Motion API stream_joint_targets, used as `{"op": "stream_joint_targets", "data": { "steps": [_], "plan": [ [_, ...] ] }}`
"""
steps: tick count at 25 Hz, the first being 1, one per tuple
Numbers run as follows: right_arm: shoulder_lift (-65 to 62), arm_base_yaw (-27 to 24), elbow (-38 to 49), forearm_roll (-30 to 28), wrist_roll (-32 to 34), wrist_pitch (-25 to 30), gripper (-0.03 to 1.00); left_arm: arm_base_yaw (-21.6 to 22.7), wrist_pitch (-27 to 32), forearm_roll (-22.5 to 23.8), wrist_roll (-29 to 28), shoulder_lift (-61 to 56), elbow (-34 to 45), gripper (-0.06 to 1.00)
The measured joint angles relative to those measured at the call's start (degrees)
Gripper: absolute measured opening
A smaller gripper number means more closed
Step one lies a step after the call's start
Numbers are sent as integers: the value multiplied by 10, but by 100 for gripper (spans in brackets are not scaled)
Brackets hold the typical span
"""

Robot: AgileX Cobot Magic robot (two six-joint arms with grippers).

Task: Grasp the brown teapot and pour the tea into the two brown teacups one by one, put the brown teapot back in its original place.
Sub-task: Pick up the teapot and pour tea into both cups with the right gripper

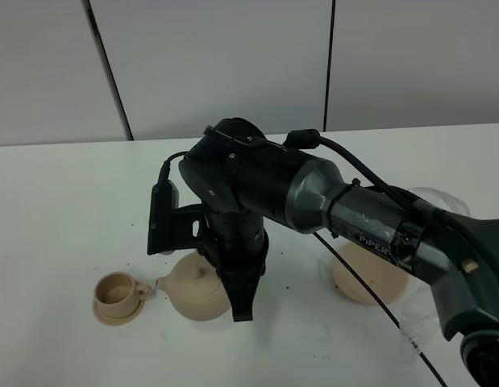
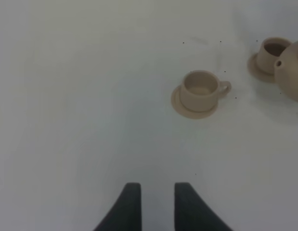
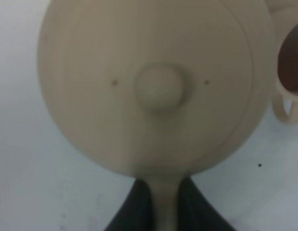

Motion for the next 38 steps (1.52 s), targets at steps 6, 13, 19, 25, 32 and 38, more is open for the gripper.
{"op": "stream_joint_targets", "data": {
  "steps": [6,13,19,25,32,38],
  "plan": [
    [0,11,0,5,12,0,9,0,0,0,0,0,0,24],
    [0,14,0,33,29,0,9,0,0,0,0,0,0,24],
    [-1,14,0,37,55,0,9,0,0,0,0,0,0,24],
    [-1,14,0,17,105,0,9,0,0,0,0,0,0,24],
    [33,27,-71,12,150,2,9,0,0,0,0,0,0,24],
    [59,31,-130,8,154,2,9,0,0,0,0,0,0,24]
  ]
}}
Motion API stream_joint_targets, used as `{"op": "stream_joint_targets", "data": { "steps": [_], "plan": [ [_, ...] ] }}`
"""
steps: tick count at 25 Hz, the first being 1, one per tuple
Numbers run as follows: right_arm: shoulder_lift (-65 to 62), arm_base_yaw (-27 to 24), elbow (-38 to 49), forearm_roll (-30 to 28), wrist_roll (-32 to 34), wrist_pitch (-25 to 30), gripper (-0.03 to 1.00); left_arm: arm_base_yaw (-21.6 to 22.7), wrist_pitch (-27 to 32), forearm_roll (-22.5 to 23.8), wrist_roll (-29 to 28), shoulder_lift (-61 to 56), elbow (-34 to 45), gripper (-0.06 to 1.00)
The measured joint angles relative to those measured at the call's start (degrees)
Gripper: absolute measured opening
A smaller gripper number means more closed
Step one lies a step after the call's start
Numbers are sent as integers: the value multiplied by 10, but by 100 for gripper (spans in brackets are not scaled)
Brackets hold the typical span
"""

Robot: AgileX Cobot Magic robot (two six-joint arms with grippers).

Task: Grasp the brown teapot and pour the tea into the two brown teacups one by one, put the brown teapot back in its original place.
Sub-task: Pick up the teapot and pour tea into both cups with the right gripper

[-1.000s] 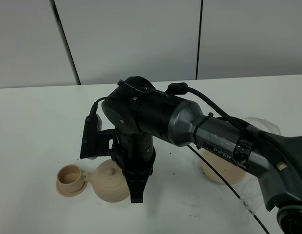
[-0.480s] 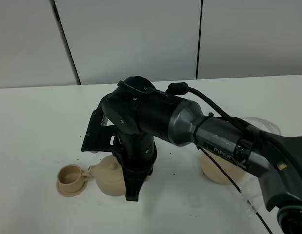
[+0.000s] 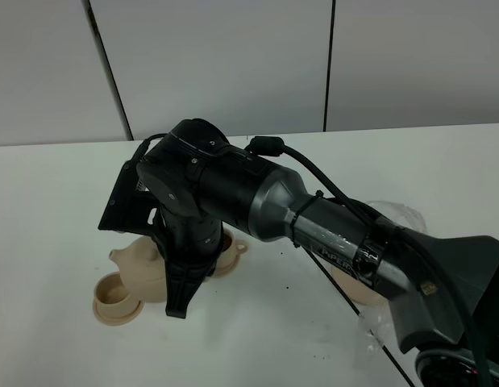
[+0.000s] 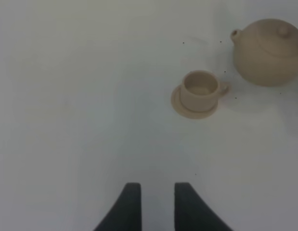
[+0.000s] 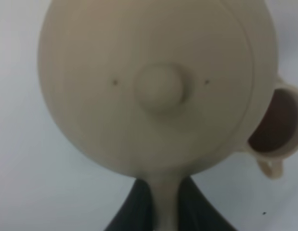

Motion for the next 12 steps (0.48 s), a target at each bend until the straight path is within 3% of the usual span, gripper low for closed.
{"op": "stream_joint_targets", "data": {
  "steps": [12],
  "plan": [
    [18,13,-10,-115,-30,-1,9,0,0,0,0,0,0,24]
  ]
}}
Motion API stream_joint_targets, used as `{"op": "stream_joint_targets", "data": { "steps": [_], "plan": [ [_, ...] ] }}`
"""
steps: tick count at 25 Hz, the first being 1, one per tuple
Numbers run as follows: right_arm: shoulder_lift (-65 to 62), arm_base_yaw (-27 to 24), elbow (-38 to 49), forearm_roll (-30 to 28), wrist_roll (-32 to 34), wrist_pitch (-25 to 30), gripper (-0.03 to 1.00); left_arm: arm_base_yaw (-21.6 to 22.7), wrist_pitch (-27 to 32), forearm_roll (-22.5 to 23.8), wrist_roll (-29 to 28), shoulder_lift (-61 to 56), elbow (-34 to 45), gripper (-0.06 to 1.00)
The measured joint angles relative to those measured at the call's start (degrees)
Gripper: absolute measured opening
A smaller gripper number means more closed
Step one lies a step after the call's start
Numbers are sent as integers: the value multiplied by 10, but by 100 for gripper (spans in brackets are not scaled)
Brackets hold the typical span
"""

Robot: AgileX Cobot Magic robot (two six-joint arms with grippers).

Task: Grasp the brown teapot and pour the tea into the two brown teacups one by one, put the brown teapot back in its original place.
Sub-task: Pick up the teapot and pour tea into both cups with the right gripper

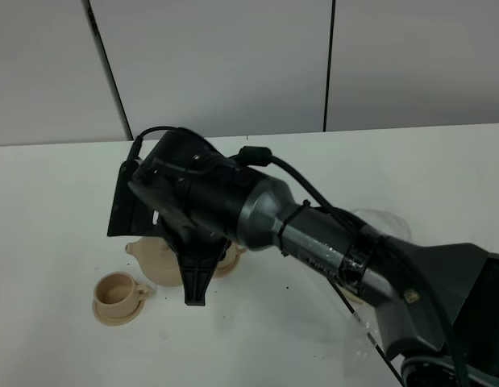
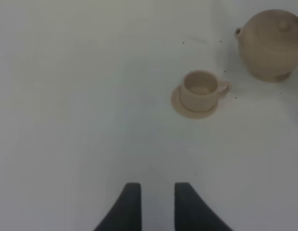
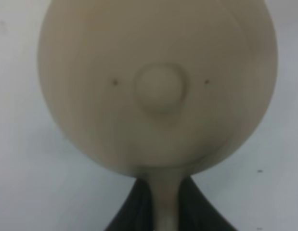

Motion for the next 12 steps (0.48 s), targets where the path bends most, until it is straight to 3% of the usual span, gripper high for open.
{"op": "stream_joint_targets", "data": {
  "steps": [12],
  "plan": [
    [51,43,-67,-87,-11,-29,9,0,0,0,0,0,0,24]
  ]
}}
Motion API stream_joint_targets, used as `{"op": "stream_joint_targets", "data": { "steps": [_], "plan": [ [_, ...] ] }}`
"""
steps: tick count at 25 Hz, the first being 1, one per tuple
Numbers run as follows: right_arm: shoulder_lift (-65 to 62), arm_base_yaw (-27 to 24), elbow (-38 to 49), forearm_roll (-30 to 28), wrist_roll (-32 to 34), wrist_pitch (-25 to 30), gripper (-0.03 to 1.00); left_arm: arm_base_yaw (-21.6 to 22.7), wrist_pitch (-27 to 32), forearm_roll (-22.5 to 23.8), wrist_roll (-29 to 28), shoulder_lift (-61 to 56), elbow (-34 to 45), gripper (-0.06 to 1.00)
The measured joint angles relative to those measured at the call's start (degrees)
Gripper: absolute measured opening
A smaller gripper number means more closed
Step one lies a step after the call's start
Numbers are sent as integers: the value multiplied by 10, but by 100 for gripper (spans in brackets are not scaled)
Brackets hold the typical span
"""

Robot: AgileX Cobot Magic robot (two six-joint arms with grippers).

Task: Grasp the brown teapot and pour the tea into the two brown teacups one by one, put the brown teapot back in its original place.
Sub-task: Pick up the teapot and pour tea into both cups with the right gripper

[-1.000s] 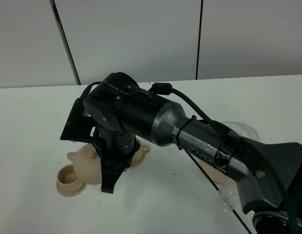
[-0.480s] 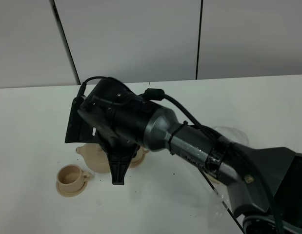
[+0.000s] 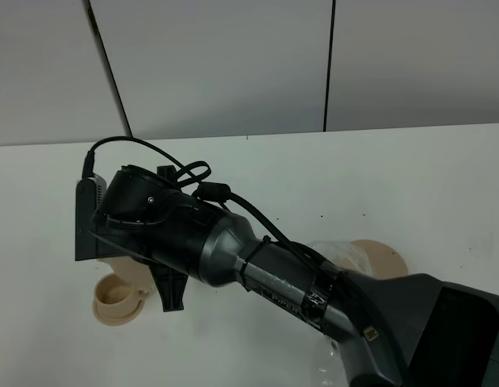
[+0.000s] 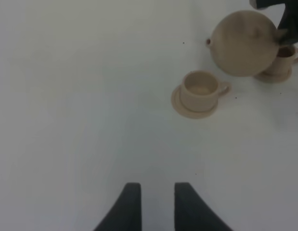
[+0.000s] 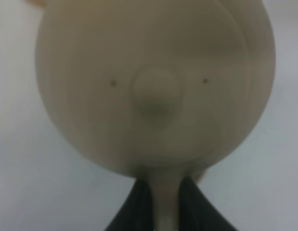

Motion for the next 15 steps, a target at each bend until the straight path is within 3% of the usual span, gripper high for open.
{"op": "stream_joint_targets", "data": {
  "steps": [15],
  "plan": [
    [13,27,-1,-79,-20,-26,9,0,0,0,0,0,0,24]
  ]
}}
